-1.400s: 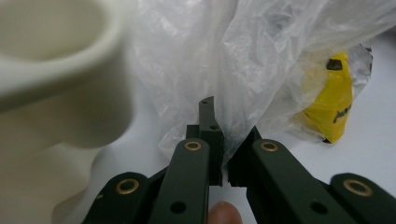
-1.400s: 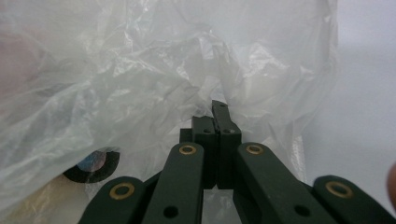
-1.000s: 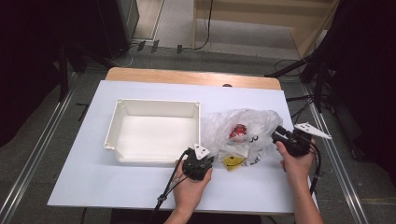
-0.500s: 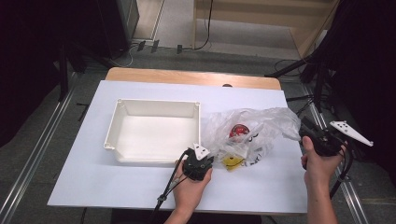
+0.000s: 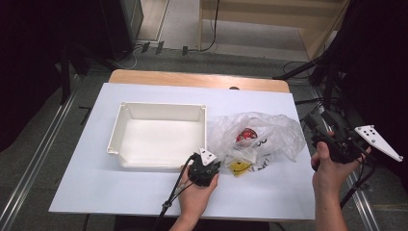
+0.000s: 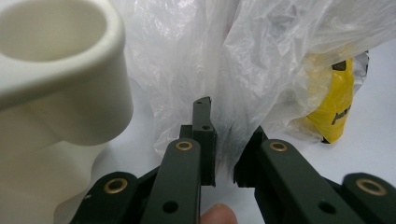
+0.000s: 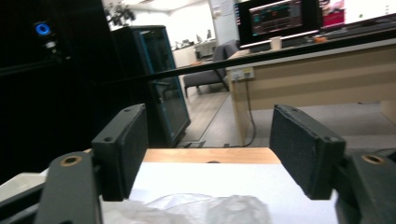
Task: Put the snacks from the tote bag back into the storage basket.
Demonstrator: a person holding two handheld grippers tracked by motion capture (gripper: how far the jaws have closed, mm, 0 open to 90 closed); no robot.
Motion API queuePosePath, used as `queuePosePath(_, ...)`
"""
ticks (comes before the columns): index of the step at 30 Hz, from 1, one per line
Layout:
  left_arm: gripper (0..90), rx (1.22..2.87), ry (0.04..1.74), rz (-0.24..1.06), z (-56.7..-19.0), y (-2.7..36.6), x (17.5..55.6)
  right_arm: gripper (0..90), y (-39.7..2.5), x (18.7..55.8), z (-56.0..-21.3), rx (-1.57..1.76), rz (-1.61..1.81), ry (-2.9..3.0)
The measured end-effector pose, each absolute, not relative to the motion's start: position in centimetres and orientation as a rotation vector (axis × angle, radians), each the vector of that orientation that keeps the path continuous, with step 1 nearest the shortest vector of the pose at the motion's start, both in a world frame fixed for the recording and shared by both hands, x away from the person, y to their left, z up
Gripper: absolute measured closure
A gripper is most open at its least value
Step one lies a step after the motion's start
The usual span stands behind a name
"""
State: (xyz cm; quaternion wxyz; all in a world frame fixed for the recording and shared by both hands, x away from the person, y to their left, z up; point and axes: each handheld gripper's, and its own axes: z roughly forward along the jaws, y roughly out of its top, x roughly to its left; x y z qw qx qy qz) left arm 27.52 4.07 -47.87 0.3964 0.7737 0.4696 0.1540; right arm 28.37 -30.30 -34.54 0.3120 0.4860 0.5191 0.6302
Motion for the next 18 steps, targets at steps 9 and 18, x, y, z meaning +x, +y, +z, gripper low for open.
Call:
queuePosePath(9, 83.5, 1.958, 1.188, 0.39, -47.9, 4.0, 27.5, 40.1, -27.3, 31.4, -38.0, 1.323, 1.578, 1.619)
queuePosePath(18, 83.9, 1.963, 1.188, 0.392, -47.9, 4.1, 27.5, 73.2, -24.2, 34.7, -44.3, 1.469, 1.294, 1.911)
